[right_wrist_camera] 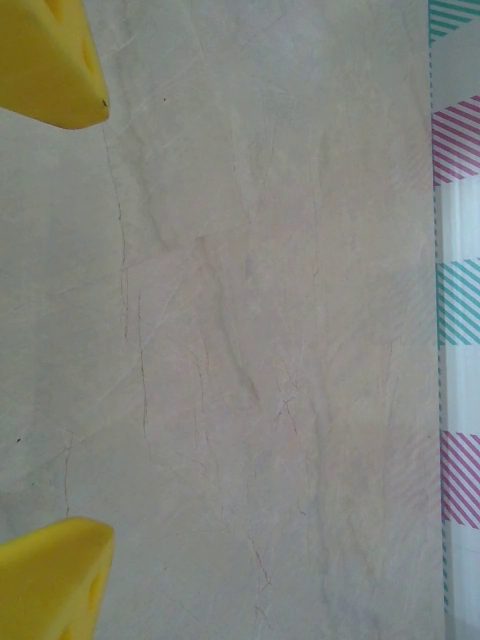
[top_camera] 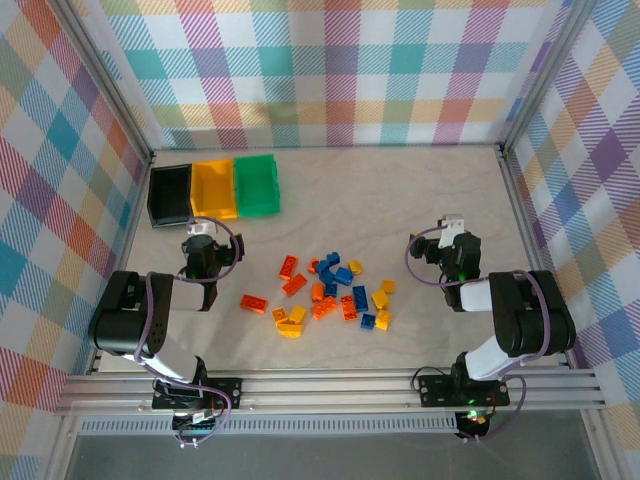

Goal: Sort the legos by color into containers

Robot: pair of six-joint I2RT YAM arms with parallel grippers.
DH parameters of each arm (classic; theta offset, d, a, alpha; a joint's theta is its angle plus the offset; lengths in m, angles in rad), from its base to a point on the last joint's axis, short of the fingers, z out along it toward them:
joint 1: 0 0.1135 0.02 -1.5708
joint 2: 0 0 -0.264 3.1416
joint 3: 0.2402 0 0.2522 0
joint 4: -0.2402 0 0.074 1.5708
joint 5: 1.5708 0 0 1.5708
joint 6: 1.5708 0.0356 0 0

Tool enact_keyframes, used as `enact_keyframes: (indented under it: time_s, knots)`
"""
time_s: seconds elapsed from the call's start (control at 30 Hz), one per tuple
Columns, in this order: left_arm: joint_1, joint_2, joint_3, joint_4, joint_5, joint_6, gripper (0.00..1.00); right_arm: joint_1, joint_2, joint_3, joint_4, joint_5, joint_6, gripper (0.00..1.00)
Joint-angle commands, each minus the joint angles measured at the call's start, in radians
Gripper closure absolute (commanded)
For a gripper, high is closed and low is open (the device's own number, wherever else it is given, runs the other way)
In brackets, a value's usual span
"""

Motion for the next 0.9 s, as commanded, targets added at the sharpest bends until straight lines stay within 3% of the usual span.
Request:
enact_keyframes:
  time_s: [0.0,0.17,0.33,0.4,0.53,0.73,0.87]
  knots:
    - [0.002,-0.005,0.011,0.019,0.016,0.017,0.00,-0.003,-0.009,0.007,0.029,-0.025,-0.013,0.00]
    - [0.002,-0.003,0.013,0.016,0.016,0.016,0.00,-0.005,-0.002,0.038,-0.021,0.077,0.030,0.00]
    - [0.001,-0.008,0.010,0.024,0.006,0.013,0.00,-0.009,-0.004,0.039,-0.027,0.069,0.032,0.00]
    - [0.000,-0.073,0.018,-0.049,-0.020,0.006,0.00,-0.007,-0.051,0.029,-0.041,0.051,0.016,0.00]
    - [-0.004,-0.245,0.043,-0.208,-0.066,-0.009,0.00,0.009,-0.220,0.062,-0.266,0.098,0.043,0.00]
    - [-0.003,-0.358,0.052,-0.214,-0.122,-0.154,0.00,0.016,-0.332,0.132,-0.548,0.280,0.172,0.00]
    - [0.007,-0.394,0.089,-0.285,-0.251,-0.411,0.00,0.023,-0.302,0.244,-0.701,0.386,0.216,0.00]
